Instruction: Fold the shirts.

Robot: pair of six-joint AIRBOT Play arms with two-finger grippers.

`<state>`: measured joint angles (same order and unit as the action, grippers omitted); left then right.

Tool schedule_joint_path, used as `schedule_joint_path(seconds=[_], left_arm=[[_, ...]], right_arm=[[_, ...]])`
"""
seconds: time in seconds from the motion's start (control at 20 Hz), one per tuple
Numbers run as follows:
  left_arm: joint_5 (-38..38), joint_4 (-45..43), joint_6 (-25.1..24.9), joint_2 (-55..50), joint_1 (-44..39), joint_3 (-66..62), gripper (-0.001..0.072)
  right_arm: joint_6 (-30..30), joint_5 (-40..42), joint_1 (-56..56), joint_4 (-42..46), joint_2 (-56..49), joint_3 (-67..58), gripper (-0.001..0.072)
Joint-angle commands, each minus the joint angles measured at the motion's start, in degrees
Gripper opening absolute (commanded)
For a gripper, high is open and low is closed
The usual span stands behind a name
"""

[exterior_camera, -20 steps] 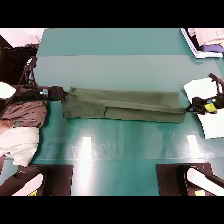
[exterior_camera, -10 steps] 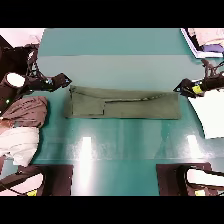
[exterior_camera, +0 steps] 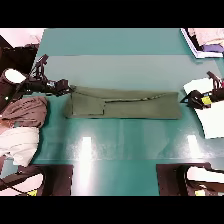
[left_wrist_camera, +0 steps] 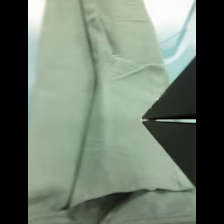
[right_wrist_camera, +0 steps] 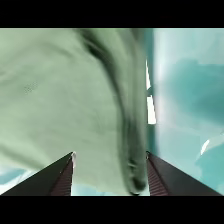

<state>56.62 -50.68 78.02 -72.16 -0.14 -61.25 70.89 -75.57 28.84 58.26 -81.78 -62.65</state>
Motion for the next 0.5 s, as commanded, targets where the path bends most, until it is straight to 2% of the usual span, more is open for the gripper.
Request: schedule_joint_path(seconds=[0.0,0.1,0.4,0.45], left_arm=[[3.78,0.15,-0.44,-0.04,0.0,-0.11,0.0025],[4.63,0.15,-0.44,-0.04,0.0,-0.11,0.0025],[5.01,0.15,-0.24,-0.04,0.0,-0.09,0.0025],[4.98,0.15,-0.13,-0.04,0.0,-0.09,0.0025]], right_arm=[[-5.25,1.88,4.87,-7.39,-1.6,3.82,0.0512],[-7.1,1.25,5.18,-11.1,-4.48,3.78,0.0513],[-8.44,3.3,0.28,-12.24,-9.68,3.78,0.0508],[-8.44,3.69,-0.61,-12.2,-9.7,3.78,0.0476]])
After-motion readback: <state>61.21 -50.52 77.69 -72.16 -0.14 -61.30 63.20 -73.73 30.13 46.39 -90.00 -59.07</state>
